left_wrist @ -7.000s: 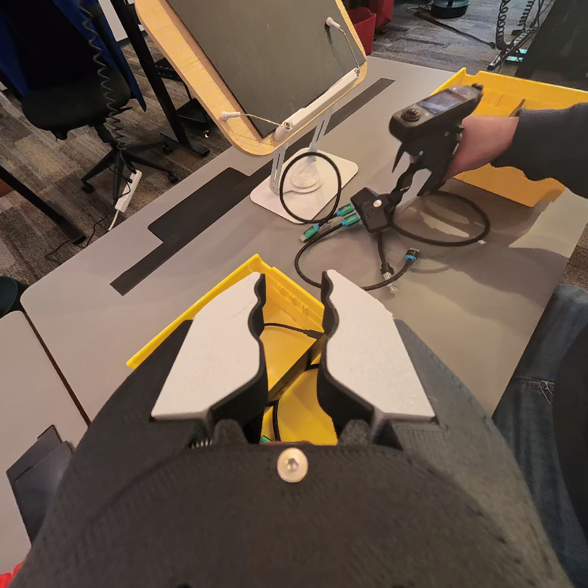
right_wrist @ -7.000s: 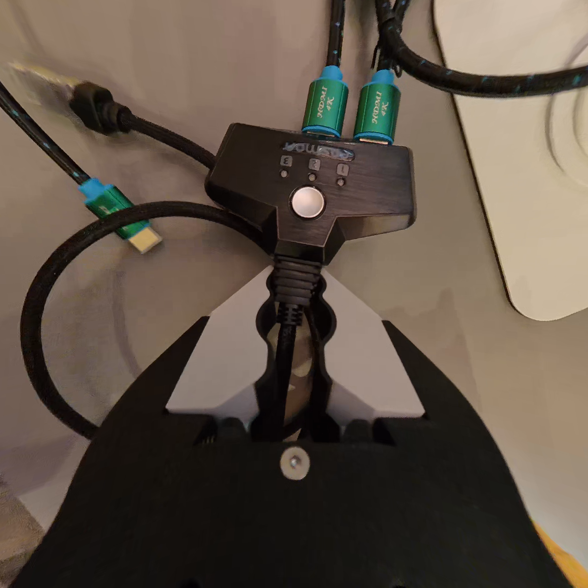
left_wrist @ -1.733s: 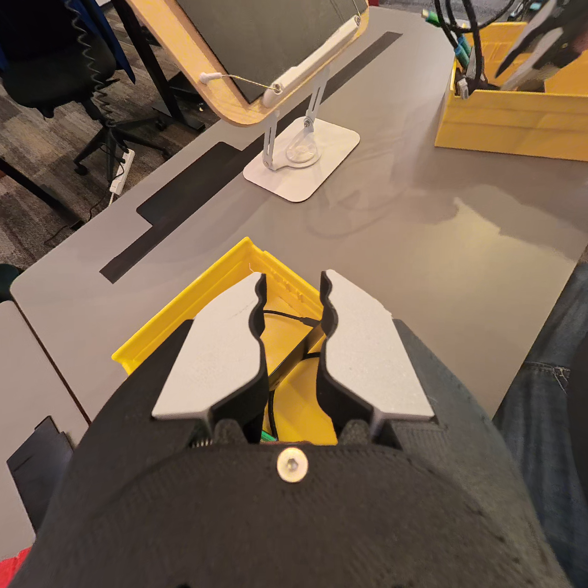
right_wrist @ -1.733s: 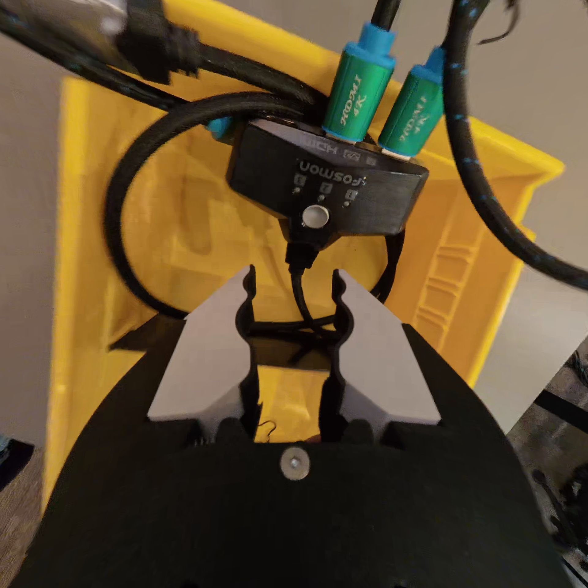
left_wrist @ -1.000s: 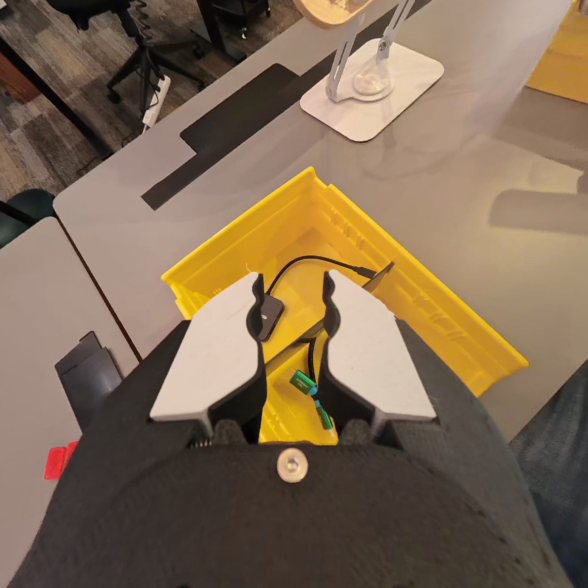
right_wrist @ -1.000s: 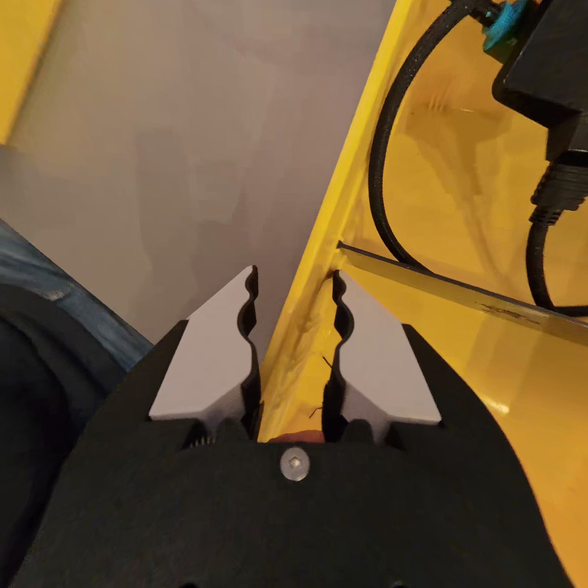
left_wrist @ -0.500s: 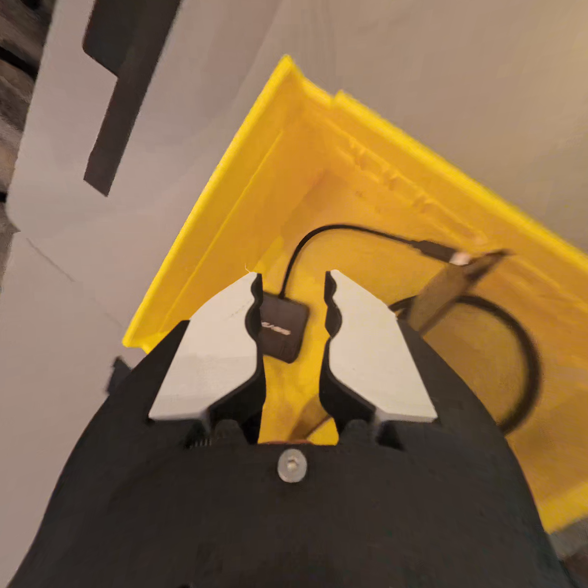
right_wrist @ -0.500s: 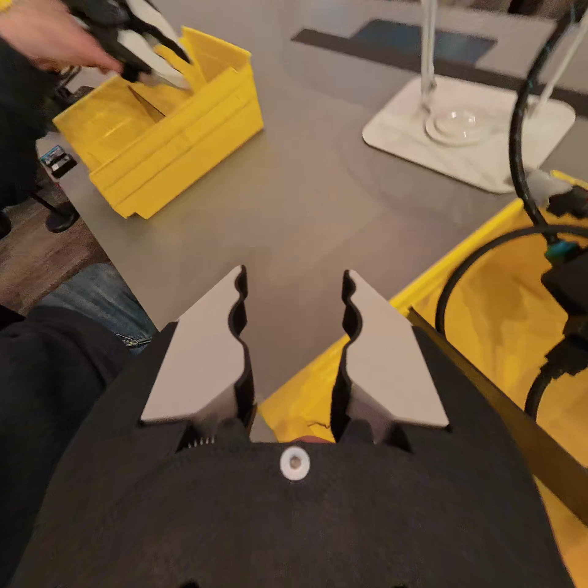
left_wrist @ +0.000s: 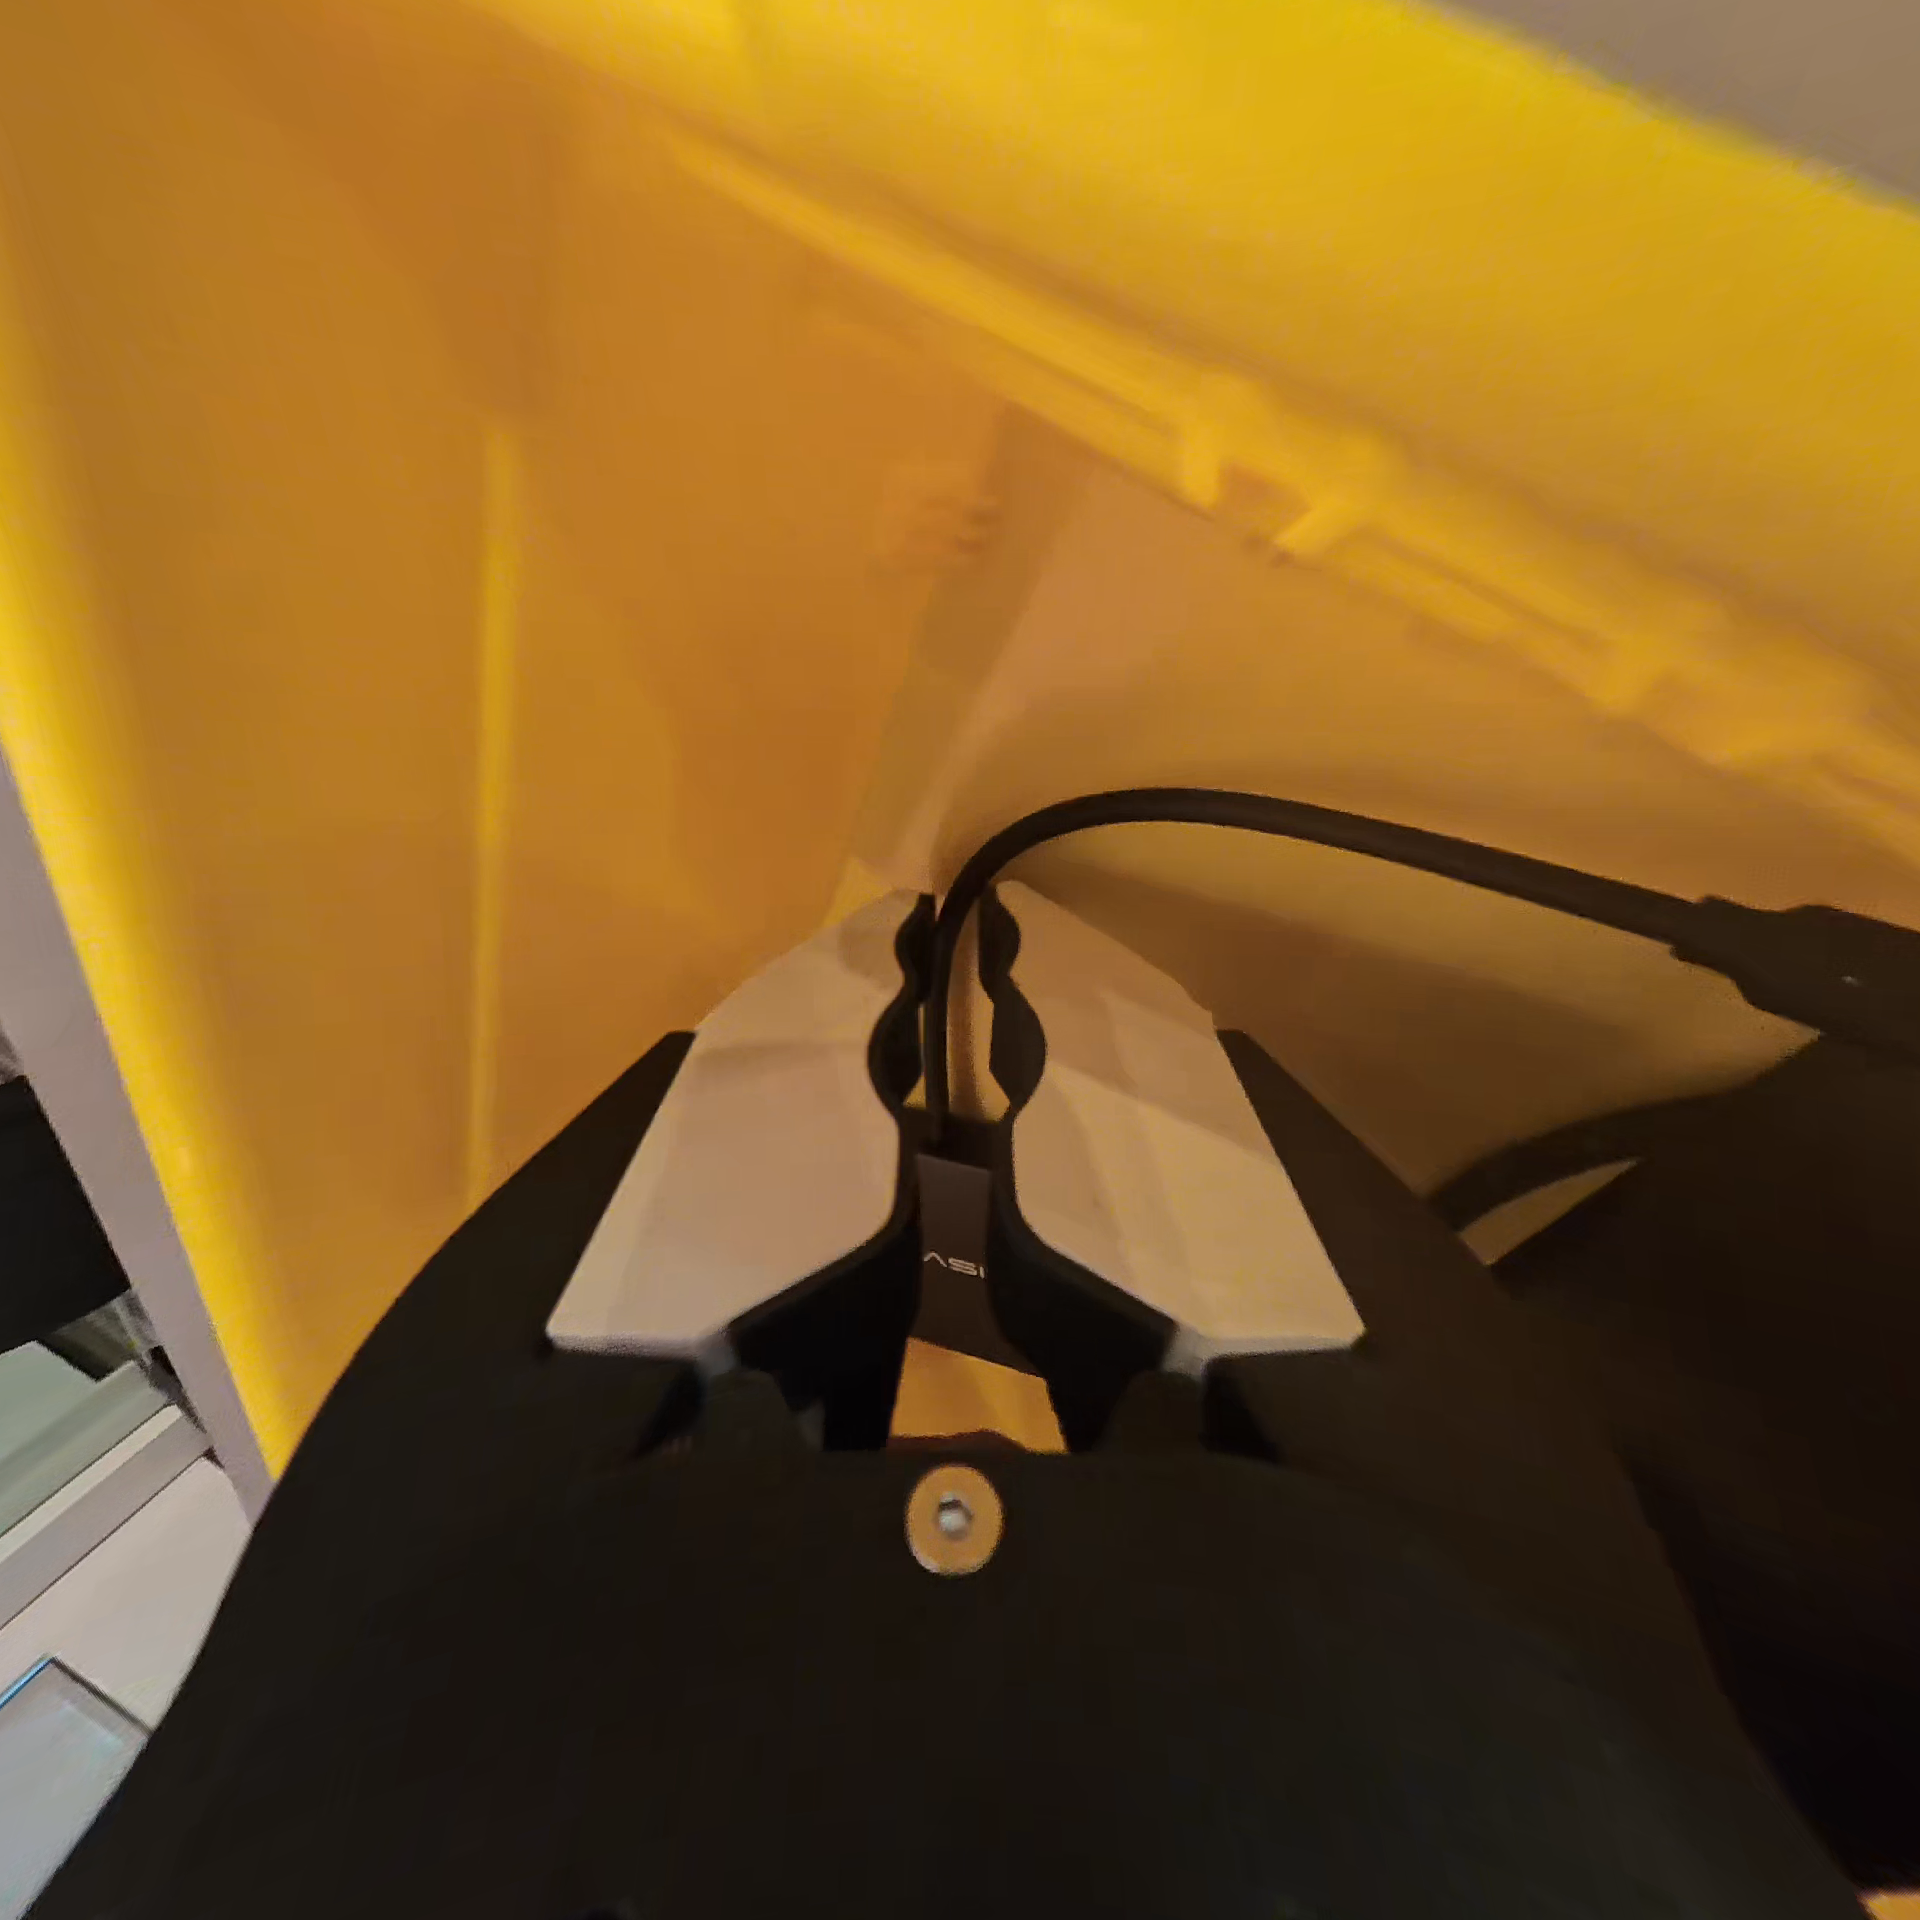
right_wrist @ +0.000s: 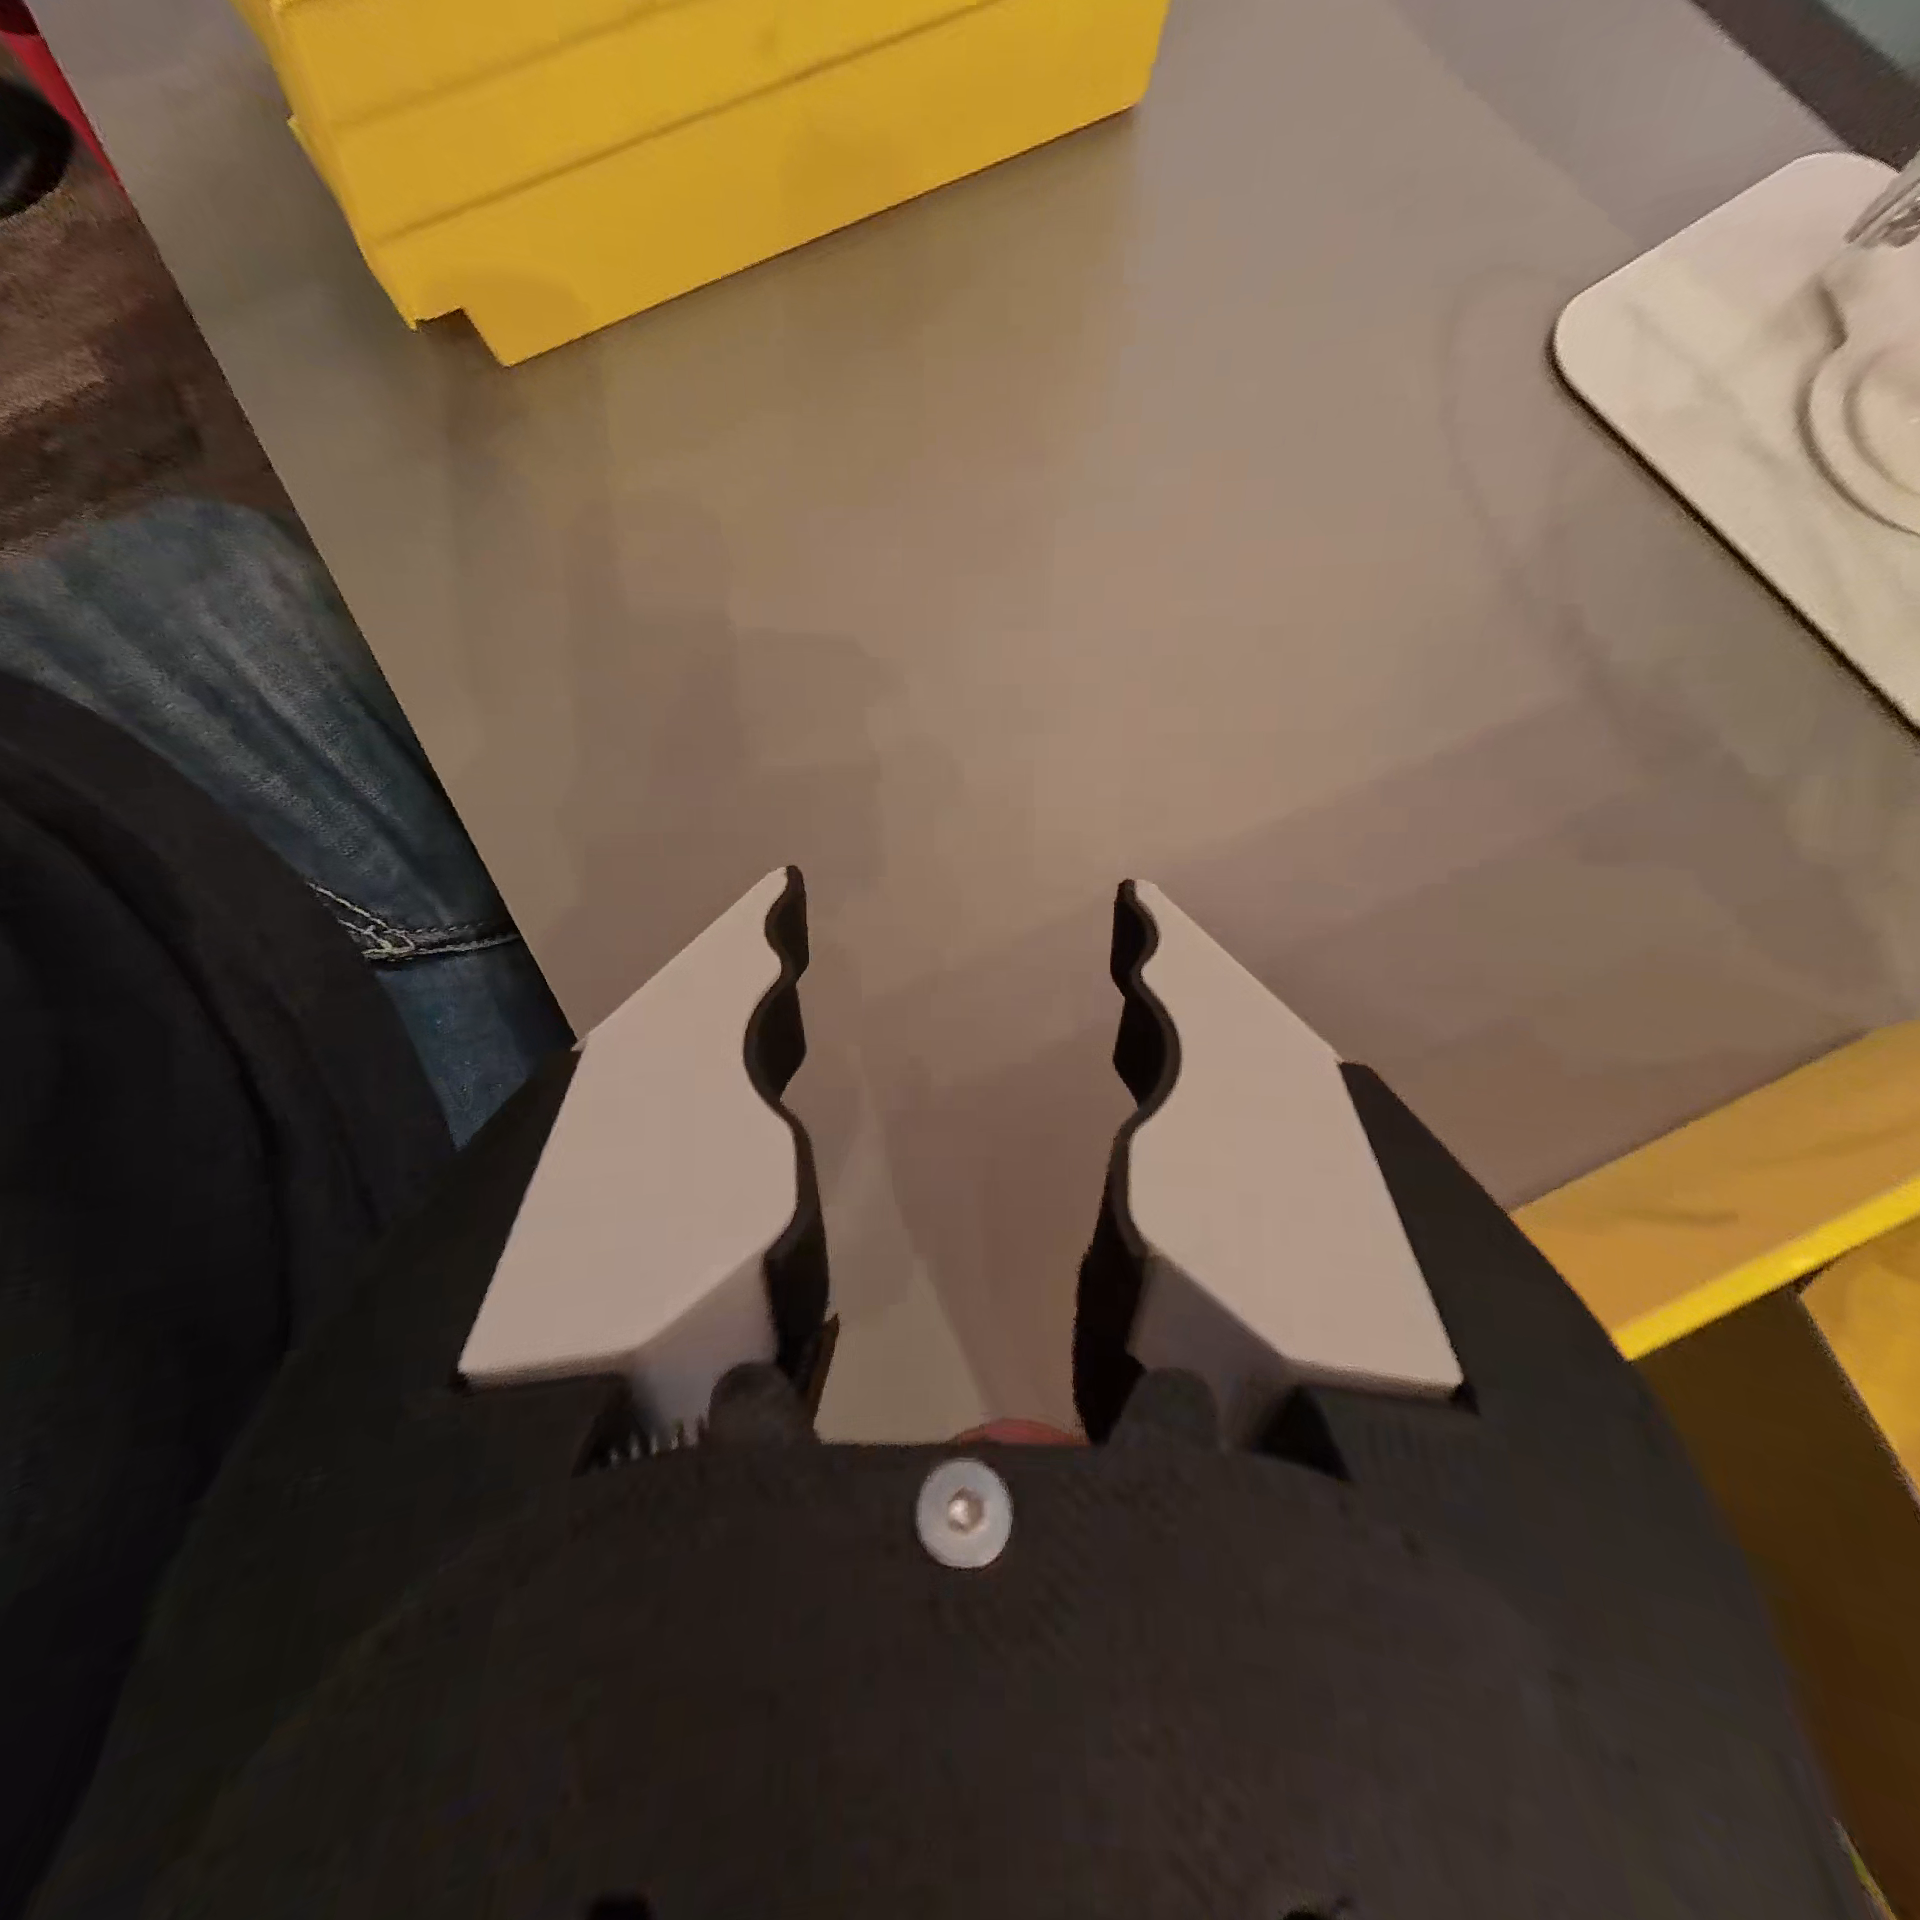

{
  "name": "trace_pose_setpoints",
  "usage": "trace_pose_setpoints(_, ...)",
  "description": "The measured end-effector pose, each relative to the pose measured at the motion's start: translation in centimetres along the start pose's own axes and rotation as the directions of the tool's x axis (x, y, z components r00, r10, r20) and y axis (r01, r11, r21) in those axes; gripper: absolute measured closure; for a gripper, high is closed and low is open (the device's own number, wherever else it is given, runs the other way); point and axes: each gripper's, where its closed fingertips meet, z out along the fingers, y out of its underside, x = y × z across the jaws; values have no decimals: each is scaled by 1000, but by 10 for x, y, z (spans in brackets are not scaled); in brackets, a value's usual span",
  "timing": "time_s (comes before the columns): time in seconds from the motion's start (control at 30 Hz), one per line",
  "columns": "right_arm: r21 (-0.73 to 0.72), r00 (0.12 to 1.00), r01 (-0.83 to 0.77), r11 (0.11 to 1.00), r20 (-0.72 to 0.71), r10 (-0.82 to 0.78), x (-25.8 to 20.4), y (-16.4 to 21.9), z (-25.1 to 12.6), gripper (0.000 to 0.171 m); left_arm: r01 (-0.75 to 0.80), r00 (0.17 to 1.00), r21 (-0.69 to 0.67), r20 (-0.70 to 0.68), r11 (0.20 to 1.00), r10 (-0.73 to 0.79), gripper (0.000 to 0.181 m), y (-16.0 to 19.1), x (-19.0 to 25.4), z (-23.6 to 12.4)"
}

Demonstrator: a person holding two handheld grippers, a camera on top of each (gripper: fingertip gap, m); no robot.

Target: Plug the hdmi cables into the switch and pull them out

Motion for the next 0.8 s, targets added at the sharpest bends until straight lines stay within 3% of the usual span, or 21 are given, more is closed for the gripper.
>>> trace_pose_setpoints(0.8, -10, 1000, 3, 1000, -12, -4, -2, 4, 2, 114, -63, 981, 49, 187, 997, 52, 178, 0, -14, -17)
